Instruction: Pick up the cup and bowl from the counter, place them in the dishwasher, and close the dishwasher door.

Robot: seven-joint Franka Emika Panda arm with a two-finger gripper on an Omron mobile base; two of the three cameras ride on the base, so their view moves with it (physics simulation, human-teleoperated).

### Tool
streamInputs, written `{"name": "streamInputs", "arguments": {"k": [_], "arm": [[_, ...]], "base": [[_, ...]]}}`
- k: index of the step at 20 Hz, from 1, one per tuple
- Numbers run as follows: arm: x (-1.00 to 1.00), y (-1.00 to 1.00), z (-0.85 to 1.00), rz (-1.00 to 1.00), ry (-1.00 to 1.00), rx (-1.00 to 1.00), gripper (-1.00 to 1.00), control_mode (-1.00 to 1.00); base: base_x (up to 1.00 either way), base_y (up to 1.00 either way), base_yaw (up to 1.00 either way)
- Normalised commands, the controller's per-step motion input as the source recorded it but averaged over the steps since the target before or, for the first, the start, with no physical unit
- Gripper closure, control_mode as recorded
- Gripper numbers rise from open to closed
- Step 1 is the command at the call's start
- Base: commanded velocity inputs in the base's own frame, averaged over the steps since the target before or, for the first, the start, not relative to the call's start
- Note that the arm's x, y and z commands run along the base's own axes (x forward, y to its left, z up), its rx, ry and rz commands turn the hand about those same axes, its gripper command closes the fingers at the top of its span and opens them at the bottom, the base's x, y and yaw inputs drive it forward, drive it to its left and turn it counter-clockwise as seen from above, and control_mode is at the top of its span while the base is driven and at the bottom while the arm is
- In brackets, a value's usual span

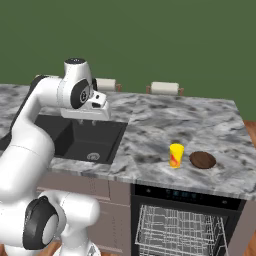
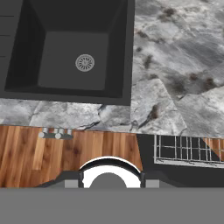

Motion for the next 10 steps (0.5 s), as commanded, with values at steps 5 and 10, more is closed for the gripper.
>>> {"name": "streamInputs", "arguments": {"k": [5,10], "arm": [[0.0,-0.15,0.0,0.0,0.0,0.0,-1.0,-1.0],[0.0,-0.32,0.0,0.0,0.0,0.0,-1.0,-1.0]], "base": [[0.0,0.0,0.0],[0.0,0.0,0.0]]}}
